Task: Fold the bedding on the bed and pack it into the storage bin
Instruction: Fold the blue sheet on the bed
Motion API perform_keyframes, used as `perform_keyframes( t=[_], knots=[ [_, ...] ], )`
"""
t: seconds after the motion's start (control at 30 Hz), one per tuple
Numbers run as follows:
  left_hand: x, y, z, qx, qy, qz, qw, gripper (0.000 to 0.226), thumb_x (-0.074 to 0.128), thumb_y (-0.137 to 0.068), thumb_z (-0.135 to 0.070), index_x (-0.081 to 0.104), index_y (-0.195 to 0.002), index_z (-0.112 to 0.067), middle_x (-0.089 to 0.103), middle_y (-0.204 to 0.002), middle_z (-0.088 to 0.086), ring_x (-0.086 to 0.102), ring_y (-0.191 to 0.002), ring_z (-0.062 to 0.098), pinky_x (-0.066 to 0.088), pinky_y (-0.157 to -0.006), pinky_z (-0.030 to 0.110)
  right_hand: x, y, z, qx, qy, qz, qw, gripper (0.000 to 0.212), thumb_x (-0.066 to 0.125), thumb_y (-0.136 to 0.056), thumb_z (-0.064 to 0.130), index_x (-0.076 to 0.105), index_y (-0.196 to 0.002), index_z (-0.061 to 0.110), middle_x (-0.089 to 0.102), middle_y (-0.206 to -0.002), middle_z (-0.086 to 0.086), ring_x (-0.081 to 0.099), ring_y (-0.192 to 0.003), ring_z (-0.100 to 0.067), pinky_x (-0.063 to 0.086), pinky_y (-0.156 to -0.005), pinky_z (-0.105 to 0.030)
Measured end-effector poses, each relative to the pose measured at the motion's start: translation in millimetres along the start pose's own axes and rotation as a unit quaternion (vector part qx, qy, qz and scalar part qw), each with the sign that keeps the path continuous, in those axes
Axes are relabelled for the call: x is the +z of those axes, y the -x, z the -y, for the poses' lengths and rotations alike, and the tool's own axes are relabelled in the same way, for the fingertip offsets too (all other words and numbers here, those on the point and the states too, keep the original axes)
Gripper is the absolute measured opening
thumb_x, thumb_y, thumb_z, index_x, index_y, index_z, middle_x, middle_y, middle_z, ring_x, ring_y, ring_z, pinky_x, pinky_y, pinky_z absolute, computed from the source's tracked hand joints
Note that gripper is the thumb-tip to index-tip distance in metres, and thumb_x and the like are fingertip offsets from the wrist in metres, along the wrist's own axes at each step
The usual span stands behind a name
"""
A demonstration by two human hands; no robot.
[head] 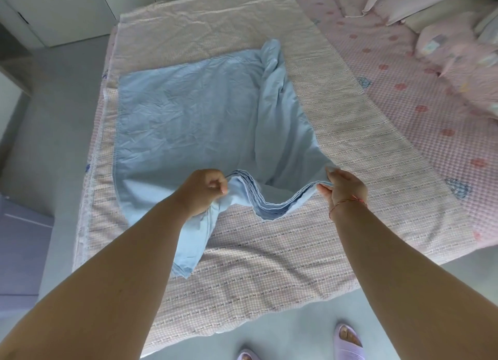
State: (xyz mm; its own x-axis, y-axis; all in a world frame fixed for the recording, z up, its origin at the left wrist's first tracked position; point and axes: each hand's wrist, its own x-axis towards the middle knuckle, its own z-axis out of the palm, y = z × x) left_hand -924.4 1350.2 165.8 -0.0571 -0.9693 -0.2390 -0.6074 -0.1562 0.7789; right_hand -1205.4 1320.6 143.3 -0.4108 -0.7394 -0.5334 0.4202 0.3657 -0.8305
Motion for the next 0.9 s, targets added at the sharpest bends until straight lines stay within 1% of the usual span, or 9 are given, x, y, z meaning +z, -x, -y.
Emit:
perform_keyframes(
  t=[0.17,0.3,0.37,0.53,0.63,0.73,0.77,0.87,0.9],
  knots=[
    [-6.9,-11.7,-8.7,-0.069,-0.009,0.054,0.996,0.036,0.053,-0.084,0.010,0.075,-0.080,-0.018,0.072,-0.082,0.011,0.053,-0.063,0.008,0.039,-0.055,0.013,1.1,11.9,2.6,-0.003,-0.026,-0.014,1.000,0.017,0.068,-0.085,0.006,0.060,-0.072,0.012,0.060,-0.086,-0.008,0.062,-0.076,-0.020,0.055,-0.077,-0.034],
    [-16.9,-24.3,-13.9,-0.102,0.043,-0.004,0.994,0.036,0.047,-0.083,0.013,0.075,-0.096,-0.004,0.066,-0.059,-0.004,0.046,-0.042,-0.003,0.034,-0.045,0.010,3.8,22.4,4.6,-0.006,-0.060,-0.033,0.998,0.017,0.068,-0.085,0.006,0.060,-0.072,0.013,0.060,-0.084,-0.008,0.062,-0.074,-0.020,0.056,-0.073,-0.033],
    [-22.8,-28.2,-20.9,-0.096,0.085,-0.043,0.991,0.031,0.050,-0.085,0.011,0.072,-0.105,0.001,0.066,-0.060,-0.007,0.048,-0.040,-0.005,0.035,-0.045,0.008,5.9,27.2,4.3,-0.012,-0.078,-0.037,0.996,0.016,0.068,-0.085,0.006,0.060,-0.072,0.012,0.061,-0.084,-0.008,0.062,-0.074,-0.020,0.055,-0.070,-0.033],
    [-39.9,-47.5,-41.4,-0.066,0.147,-0.095,0.982,0.036,0.049,-0.084,0.016,0.065,-0.115,0.006,0.065,-0.097,0.014,0.055,-0.051,-0.002,0.037,-0.047,0.005,17.1,31.6,-9.6,0.010,-0.099,-0.042,0.994,0.011,0.066,-0.086,0.006,0.060,-0.078,0.010,0.060,-0.092,-0.013,0.062,-0.077,-0.021,0.054,-0.063,-0.028],
    [-48.7,-66.0,-39.9,-0.079,0.141,-0.111,0.980,0.038,0.047,-0.085,0.013,0.068,-0.114,0.002,0.066,-0.088,0.014,0.047,-0.049,0.002,0.036,-0.044,0.010,28.3,31.1,-24.6,0.049,-0.098,-0.035,0.993,0.011,0.065,-0.087,0.004,0.059,-0.079,0.009,0.060,-0.090,-0.012,0.062,-0.077,-0.021,0.054,-0.060,-0.028],
    [-57.3,-82.4,-36.0,-0.101,0.160,-0.125,0.974,0.039,0.044,-0.088,0.013,0.066,-0.114,-0.007,0.060,-0.050,-0.005,0.041,-0.034,0.001,0.031,-0.039,0.010,44.8,25.7,-39.9,0.087,-0.090,-0.013,0.992,0.008,0.062,-0.088,0.001,0.058,-0.083,0.006,0.058,-0.093,-0.012,0.061,-0.078,-0.023,0.058,-0.058,-0.027],
    [-61.0,-86.9,-35.1,-0.107,0.169,-0.132,0.971,0.040,0.044,-0.089,0.013,0.065,-0.115,-0.009,0.057,-0.046,-0.008,0.040,-0.031,0.001,0.031,-0.038,0.011,51.1,23.1,-43.9,0.099,-0.084,-0.003,0.992,0.007,0.061,-0.088,0.001,0.058,-0.084,0.005,0.058,-0.095,-0.013,0.060,-0.077,-0.023,0.058,-0.057,-0.028],
    [-73.1,-110.8,-23.8,-0.119,0.171,-0.136,0.969,0.037,0.047,-0.088,0.011,0.068,-0.113,-0.007,0.065,-0.070,-0.002,0.052,-0.049,0.002,0.042,-0.055,0.017,68.5,9.0,-56.1,0.119,-0.069,0.012,0.990,0.010,0.061,-0.088,0.000,0.058,-0.081,0.007,0.057,-0.096,-0.013,0.060,-0.075,-0.022,0.058,-0.052,-0.026],
    [-77.9,-117.2,-17.4,-0.125,0.174,-0.143,0.966,0.036,0.048,-0.086,0.012,0.070,-0.109,-0.005,0.066,-0.068,-0.005,0.056,-0.058,0.006,0.044,-0.060,0.019,74.8,5.5,-58.7,0.122,-0.063,0.020,0.990,0.010,0.061,-0.088,0.001,0.058,-0.082,0.007,0.057,-0.096,-0.013,0.060,-0.075,-0.021,0.058,-0.052,-0.025]
  ],
)
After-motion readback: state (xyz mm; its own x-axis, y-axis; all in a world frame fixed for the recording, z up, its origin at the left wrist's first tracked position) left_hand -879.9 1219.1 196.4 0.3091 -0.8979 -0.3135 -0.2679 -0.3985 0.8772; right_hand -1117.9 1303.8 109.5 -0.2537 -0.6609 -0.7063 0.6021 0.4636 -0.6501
